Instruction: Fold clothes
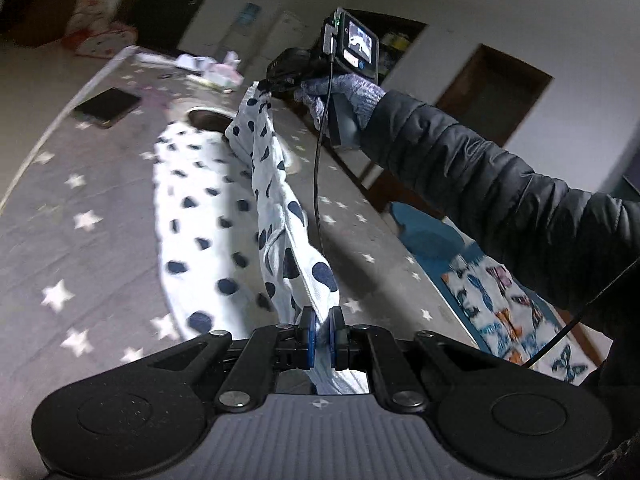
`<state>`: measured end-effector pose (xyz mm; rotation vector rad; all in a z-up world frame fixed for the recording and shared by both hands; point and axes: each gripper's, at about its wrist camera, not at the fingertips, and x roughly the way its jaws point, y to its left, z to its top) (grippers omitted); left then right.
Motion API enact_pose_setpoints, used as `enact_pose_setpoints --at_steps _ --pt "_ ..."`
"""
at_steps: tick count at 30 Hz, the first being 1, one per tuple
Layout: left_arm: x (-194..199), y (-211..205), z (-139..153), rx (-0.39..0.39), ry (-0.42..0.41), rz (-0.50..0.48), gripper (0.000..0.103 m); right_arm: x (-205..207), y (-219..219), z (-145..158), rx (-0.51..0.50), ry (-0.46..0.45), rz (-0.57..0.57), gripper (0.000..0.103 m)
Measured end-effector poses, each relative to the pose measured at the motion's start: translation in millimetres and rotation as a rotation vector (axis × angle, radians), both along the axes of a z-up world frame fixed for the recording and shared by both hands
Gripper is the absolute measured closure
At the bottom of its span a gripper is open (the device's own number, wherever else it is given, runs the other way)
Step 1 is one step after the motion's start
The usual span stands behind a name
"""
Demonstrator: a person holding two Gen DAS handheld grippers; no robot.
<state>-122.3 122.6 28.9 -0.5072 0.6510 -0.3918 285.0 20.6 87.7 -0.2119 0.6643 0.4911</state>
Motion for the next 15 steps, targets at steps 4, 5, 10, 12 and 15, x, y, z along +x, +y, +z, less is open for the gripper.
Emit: enact_pose_setpoints --at_steps 4,5,10,12,15 --pt "-10 7 -8 -0.017 0.037 0.050 0.096 -8 42 -21 -0.019 0.031 0.042 0.100" --pt "-13 10 -9 -0.018 0.049 0.063 0.096 -10 48 -26 -0.008 0.049 0.058 0.100" --pt "-22 20 -18 -0.024 0.099 0.109 0.095 -22 62 -37 0.045 0.116 0.143 0.090" --pt "-22 22 -22 -0.021 0.109 0.113 0.095 -26 58 -34 0.027 0.105 0.160 0.090" --pt "-29 24 -23 -0.011 0.110 0.105 0.094 -23 41 -31 -0.007 0.090 0.154 0.090"
